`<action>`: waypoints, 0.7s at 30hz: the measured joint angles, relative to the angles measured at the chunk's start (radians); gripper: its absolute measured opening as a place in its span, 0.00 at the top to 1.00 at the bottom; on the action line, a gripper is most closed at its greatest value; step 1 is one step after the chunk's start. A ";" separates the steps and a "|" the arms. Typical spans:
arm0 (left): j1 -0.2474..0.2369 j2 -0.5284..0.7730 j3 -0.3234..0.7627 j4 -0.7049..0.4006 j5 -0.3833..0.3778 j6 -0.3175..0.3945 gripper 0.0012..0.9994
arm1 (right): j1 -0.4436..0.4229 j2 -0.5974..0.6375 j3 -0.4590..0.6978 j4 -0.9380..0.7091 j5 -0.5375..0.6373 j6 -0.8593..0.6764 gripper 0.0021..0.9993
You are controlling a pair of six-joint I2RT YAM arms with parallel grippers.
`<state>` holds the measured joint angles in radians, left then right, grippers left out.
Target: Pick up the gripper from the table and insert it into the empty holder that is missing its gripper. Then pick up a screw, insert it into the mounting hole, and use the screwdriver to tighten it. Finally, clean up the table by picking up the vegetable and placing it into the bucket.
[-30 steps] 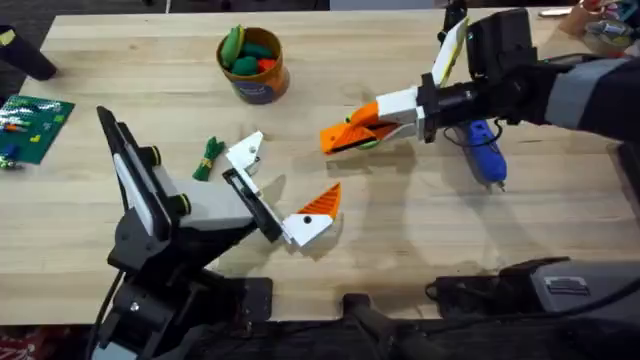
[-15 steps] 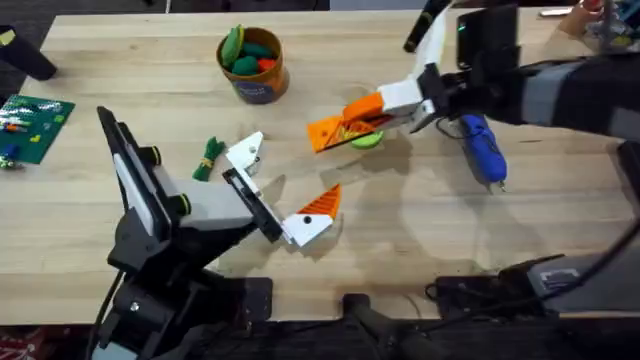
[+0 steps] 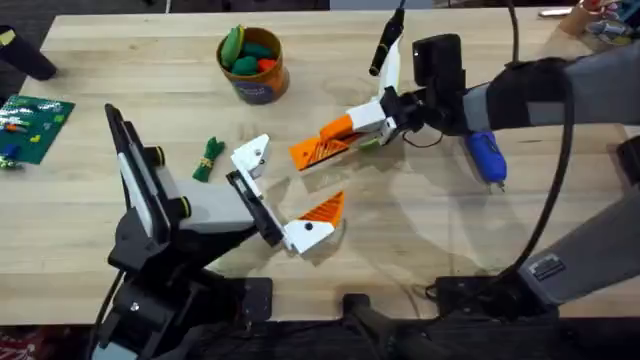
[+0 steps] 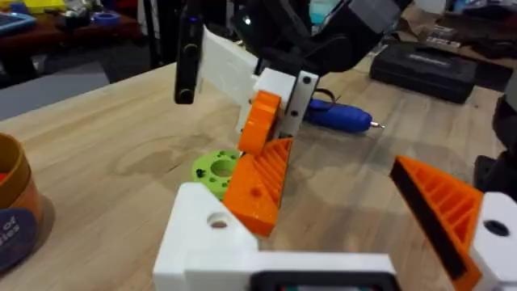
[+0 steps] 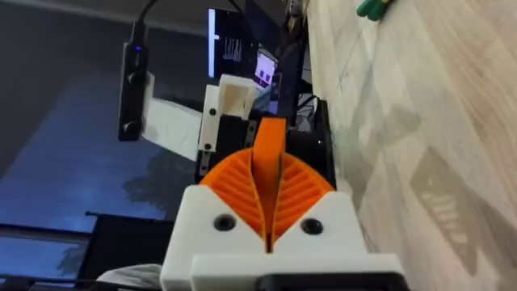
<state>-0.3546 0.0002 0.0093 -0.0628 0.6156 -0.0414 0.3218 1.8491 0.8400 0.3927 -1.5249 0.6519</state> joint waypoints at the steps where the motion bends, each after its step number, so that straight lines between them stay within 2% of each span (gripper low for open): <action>1: 0.000 0.000 0.000 0.000 0.004 0.000 0.02 | 0.004 0.002 0.000 0.029 0.000 0.026 0.98; 10: 0.000 0.000 0.000 -0.001 0.021 0.000 0.02 | 0.056 0.003 0.000 0.269 0.000 0.245 0.98; 21: 0.000 0.000 0.000 -0.001 0.021 0.000 0.02 | 0.076 0.003 0.001 0.290 0.000 0.368 0.98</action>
<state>-0.3546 0.0000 0.0093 -0.0635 0.6361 -0.0414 0.3981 1.8523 0.8406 0.6829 -1.5249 1.0202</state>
